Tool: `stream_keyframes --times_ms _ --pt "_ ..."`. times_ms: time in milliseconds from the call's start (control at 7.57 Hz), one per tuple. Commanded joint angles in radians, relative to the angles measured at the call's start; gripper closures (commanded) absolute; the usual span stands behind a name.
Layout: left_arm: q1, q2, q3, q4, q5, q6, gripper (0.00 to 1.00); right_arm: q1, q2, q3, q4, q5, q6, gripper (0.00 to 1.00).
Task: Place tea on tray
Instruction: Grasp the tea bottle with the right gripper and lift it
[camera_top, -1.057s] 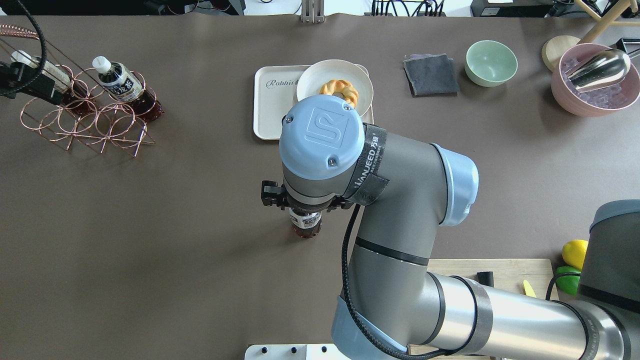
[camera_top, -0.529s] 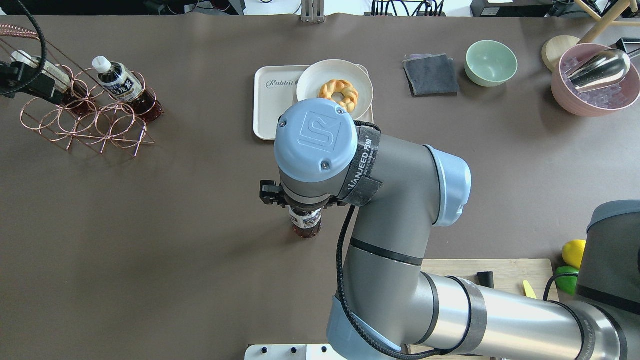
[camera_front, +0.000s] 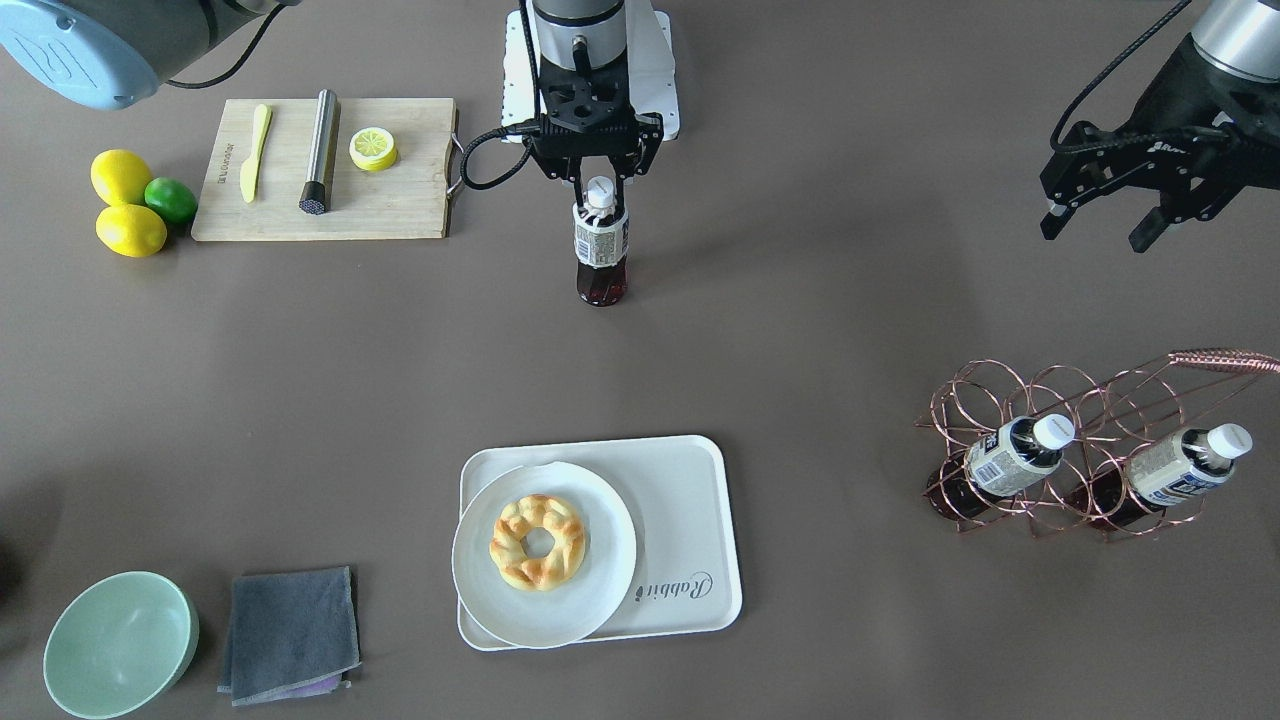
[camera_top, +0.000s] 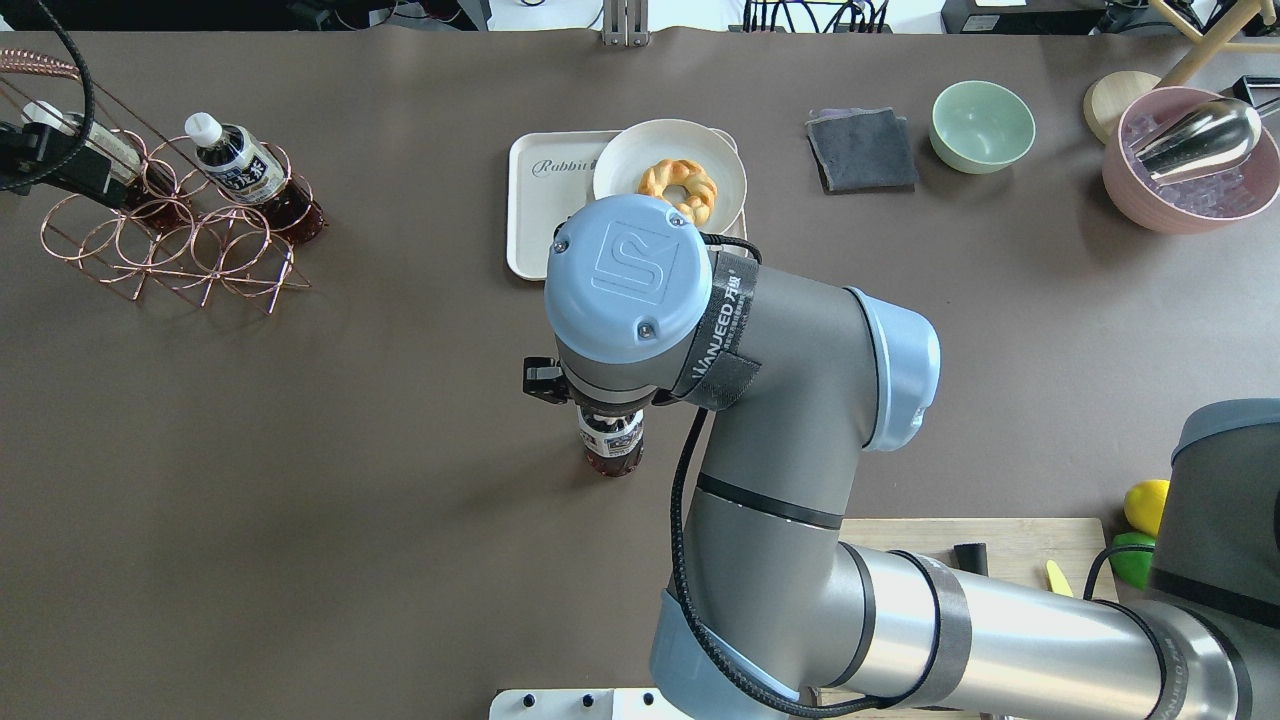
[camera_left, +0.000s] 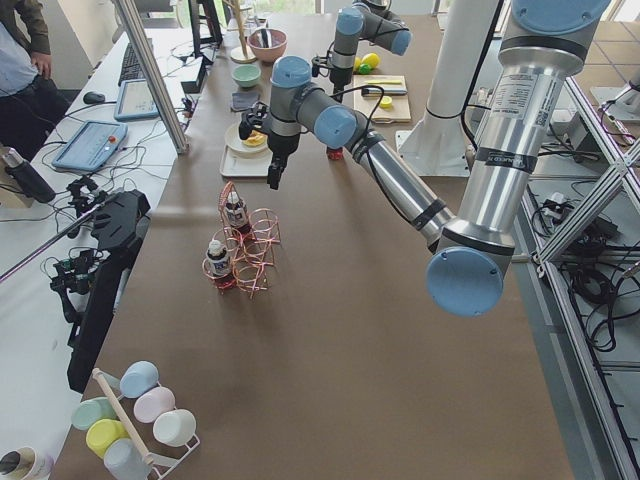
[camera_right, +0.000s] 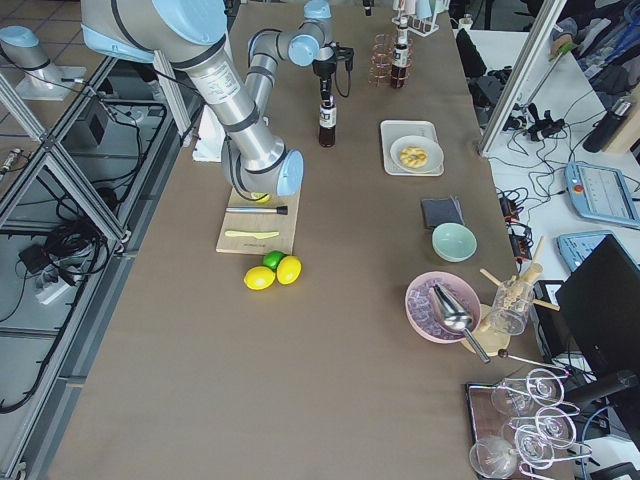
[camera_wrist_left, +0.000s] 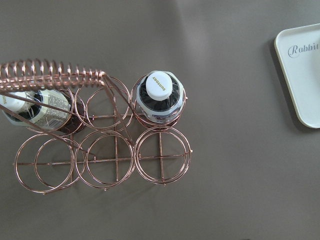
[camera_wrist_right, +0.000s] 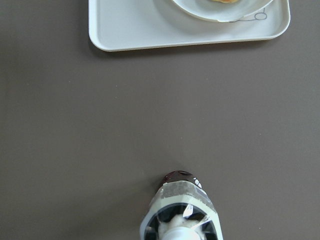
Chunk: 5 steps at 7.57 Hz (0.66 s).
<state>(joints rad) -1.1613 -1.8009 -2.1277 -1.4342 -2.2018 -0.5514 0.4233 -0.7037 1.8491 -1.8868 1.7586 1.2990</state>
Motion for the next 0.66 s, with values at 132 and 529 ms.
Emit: stream_keyframes --times_ms 132,529 --pt "-0.001 0.002 -0.006 0.0 0.001 -0.001 0.13 0.035 0.038 -0.017 0.0 0.001 -0.03 1.0" --pt "-0.052 0.139 -0.058 -0.07 -0.01 0.007 0.12 0.17 0.223 -0.329 0.125 0.018 -0.102 1.0"
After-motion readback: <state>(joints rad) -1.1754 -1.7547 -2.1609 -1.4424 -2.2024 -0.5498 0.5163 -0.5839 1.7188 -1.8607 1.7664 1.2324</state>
